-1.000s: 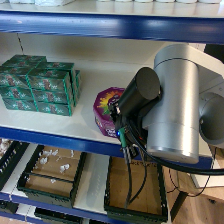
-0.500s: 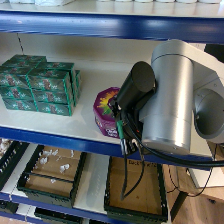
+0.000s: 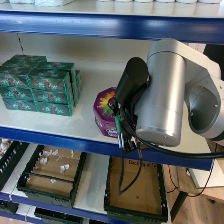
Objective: Pick up Quality Street box
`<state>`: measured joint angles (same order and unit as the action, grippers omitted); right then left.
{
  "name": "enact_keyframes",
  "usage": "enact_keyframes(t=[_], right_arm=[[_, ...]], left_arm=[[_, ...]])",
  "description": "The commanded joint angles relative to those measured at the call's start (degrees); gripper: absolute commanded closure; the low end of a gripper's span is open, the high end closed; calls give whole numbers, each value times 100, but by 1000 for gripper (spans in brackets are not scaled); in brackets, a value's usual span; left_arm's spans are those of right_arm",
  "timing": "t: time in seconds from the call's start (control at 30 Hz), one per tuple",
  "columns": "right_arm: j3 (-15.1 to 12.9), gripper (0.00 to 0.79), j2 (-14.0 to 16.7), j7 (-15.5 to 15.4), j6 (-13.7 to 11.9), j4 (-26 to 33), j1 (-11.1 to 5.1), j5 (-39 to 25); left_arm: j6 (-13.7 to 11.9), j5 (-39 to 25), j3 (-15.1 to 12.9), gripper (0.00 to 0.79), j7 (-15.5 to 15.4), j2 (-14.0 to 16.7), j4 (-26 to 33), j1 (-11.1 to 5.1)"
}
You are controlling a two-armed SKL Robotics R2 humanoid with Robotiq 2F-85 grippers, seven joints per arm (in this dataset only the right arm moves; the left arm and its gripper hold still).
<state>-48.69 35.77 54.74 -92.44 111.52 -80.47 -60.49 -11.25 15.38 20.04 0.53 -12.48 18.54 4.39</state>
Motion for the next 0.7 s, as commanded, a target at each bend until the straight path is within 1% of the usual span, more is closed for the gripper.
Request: enact_keyframes(t=[0.03, 0.7], right_arm=[[-8, 0, -44, 2, -1, -74, -4, 35], [-68, 0, -292, -31, 0, -528, 11, 217]], left_arm=[[0, 0, 0, 785, 0, 0, 0, 0], [0, 0, 0, 785, 0, 0, 0, 0]])
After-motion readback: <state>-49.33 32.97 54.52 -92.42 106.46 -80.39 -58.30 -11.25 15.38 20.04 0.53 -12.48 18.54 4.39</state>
